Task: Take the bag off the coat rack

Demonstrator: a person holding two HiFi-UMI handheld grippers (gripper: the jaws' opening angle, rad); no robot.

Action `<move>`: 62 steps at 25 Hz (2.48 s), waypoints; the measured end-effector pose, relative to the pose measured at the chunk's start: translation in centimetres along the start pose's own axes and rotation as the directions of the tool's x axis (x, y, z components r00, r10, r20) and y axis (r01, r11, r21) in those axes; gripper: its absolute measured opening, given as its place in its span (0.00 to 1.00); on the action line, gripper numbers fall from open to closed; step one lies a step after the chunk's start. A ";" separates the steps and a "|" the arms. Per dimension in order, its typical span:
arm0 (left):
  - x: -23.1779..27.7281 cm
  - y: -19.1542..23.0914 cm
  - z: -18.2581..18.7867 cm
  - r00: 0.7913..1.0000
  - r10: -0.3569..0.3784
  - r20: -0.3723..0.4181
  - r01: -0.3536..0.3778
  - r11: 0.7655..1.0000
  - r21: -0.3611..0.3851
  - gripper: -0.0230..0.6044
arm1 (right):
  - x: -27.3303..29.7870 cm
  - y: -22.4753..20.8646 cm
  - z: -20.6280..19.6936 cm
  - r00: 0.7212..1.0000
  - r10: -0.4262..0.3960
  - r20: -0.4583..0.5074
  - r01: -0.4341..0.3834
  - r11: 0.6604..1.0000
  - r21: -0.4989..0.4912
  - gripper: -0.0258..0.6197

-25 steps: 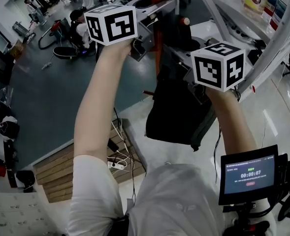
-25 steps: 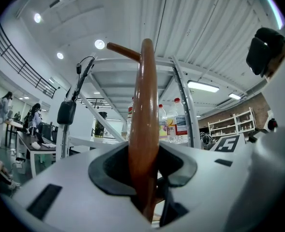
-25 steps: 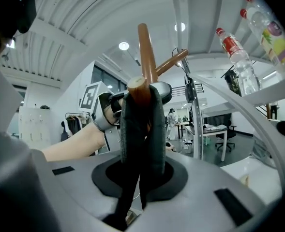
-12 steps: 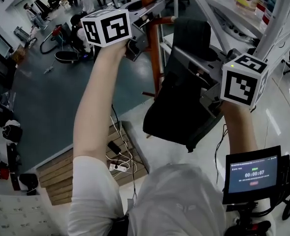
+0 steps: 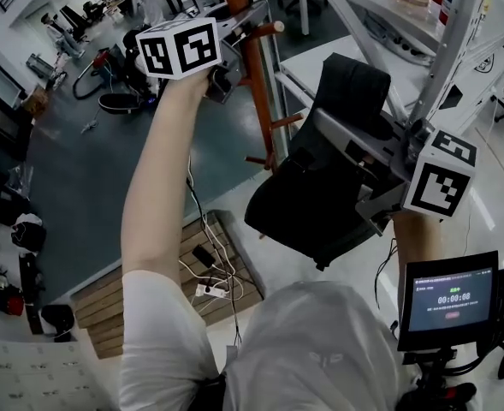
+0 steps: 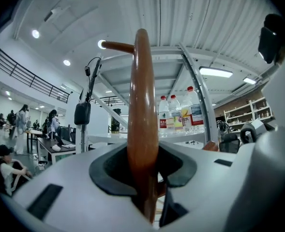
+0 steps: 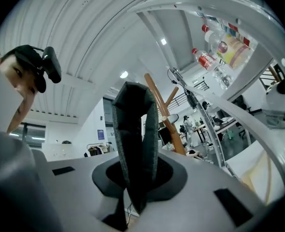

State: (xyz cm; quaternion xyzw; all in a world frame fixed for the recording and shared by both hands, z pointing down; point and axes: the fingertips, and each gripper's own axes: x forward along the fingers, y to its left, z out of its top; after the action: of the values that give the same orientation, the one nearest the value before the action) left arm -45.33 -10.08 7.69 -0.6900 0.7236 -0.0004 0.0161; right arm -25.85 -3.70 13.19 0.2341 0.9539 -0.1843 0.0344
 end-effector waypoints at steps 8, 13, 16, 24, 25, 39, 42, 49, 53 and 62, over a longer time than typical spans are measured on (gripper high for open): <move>-1.6 0.8 -0.2 0.997 0.022 0.077 -0.023 1.000 0.018 0.26 | -1.7 -2.1 -4.4 0.998 -0.047 -0.053 0.050 0.997 0.055 0.13; -3.9 0.4 0.5 0.993 0.037 0.116 -0.041 0.999 0.032 0.30 | -2.9 -3.8 -7.9 0.992 -0.079 -0.099 0.089 0.991 0.104 0.13; -5.3 -0.5 2.6 0.985 0.031 0.170 -0.040 0.998 0.052 0.44 | -3.4 -4.7 -8.9 0.989 -0.096 -0.111 0.108 0.987 0.116 0.13; -12.6 -4.9 1.8 0.976 0.043 0.216 -0.068 0.992 0.106 0.44 | -5.3 -6.0 -9.8 0.990 -0.110 -0.089 0.123 0.980 0.157 0.13; -13.6 -5.8 0.7 0.977 0.046 0.210 -0.071 0.991 0.114 0.44 | -5.7 -6.3 -10.1 0.990 -0.111 -0.086 0.124 0.979 0.162 0.13; -11.9 -20.5 -18.0 0.990 -0.105 0.096 0.119 0.981 -0.154 0.44 | -14.0 -5.9 -14.3 0.974 -0.206 -0.095 0.222 0.951 0.213 0.13; -9.6 -24.6 -20.7 0.979 -0.188 0.079 0.202 0.952 -0.229 0.44 | -17.6 -5.0 -14.3 0.956 -0.279 -0.086 0.292 0.929 0.227 0.13; -4.2 -31.7 -26.1 0.938 -0.344 0.049 0.339 0.875 -0.345 0.44 | -26.4 -6.3 -16.5 0.891 -0.449 -0.062 0.448 0.854 0.265 0.13; -1.5 -34.8 -27.3 0.907 -0.420 0.024 0.404 0.853 -0.329 0.44 | -31.5 -6.8 -17.2 0.839 -0.543 -0.042 0.532 0.801 0.276 0.14; 2.8 -39.8 -27.6 0.829 -0.558 0.042 0.530 0.759 -0.378 0.44 | -38.7 -7.6 -16.5 0.732 -0.681 0.018 0.653 0.709 0.267 0.13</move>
State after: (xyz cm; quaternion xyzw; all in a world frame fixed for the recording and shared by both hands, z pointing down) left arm -6.34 -15.39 36.11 -0.8596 0.4787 0.1074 -0.1428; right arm 5.39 -20.70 36.98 -0.1353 0.9402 -0.3126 -0.0085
